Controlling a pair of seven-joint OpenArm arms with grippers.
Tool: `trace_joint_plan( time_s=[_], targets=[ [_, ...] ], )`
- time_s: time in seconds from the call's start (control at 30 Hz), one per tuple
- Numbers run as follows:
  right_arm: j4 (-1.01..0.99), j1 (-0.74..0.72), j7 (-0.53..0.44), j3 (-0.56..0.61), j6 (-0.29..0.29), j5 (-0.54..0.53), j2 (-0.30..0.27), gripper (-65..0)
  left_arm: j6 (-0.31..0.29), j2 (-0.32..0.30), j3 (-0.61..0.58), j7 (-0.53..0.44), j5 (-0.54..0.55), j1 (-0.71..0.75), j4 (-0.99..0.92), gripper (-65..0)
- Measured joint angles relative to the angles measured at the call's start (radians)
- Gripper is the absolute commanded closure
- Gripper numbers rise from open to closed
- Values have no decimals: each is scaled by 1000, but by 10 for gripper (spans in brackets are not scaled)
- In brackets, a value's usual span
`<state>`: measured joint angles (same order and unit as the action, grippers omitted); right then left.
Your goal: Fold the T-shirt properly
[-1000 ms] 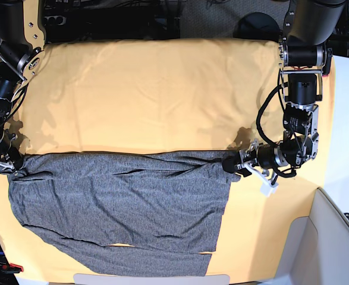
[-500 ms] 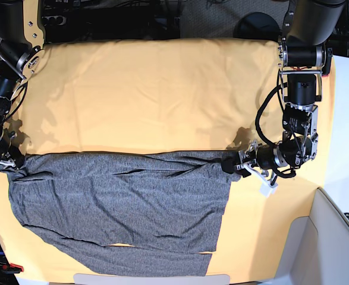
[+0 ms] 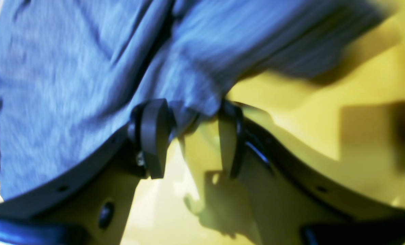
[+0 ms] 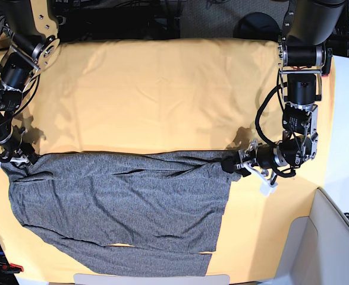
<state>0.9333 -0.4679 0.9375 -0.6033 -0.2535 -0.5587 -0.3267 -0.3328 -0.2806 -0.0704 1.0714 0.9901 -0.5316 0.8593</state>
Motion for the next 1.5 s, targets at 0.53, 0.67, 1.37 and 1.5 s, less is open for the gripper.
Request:
trace_joint_plan(
  time_s=[0.53,0.67,1.37,1.5],
  targets=[
    [-69,-23,-77,-13,6,5,-11,-253,-3,0,-2,-7,6,23,0,-260],
    [-155,-63,-104,-9,-2,-2,-35,-254,-3,1,-2,-6,5,19,0,-260],
    [-165,-61,-112,-13,10,6,-80,-257,-3,1,-2,-7,5,21,0,-260],
    [-165,-62,-112,-13,6,-1,-80,-323,-3,0,-2,-7,5,21,0,-260]
  ],
)
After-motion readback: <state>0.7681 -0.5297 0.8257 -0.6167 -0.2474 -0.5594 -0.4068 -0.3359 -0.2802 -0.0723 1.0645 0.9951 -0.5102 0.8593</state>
